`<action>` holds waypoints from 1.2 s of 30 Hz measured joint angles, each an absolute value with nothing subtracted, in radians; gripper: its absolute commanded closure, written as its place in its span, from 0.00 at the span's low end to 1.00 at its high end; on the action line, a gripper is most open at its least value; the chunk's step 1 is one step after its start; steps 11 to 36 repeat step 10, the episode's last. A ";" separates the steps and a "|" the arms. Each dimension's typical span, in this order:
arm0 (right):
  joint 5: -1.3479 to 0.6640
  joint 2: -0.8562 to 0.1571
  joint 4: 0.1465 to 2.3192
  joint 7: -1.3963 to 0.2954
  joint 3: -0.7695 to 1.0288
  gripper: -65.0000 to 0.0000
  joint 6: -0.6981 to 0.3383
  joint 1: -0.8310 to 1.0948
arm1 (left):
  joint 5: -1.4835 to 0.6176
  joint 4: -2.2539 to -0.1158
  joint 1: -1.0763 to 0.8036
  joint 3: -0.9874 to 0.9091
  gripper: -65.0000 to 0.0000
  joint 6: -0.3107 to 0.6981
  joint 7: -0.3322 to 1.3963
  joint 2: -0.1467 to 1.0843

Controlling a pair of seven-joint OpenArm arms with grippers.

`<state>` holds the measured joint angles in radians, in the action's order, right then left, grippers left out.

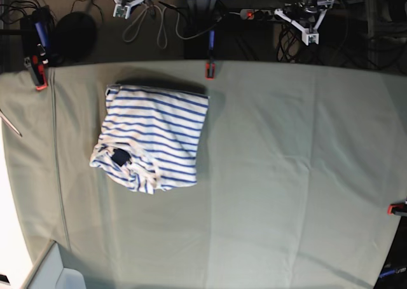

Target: Layout the t-shirt on the table in an organized manner, then fold the t-shirt properly

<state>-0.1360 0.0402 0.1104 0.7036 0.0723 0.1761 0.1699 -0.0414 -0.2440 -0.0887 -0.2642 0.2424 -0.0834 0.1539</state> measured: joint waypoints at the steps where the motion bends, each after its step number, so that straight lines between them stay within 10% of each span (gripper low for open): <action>1: -0.136 0.041 0.110 0.703 0.051 1.00 0.192 0.170 | -0.041 -0.244 -0.088 -0.263 1.00 0.234 -0.084 0.151; 36: -0.136 0.041 0.110 0.704 -0.049 1.00 0.211 0.162 | -0.041 -0.175 -0.081 -0.263 1.00 0.146 -0.087 0.146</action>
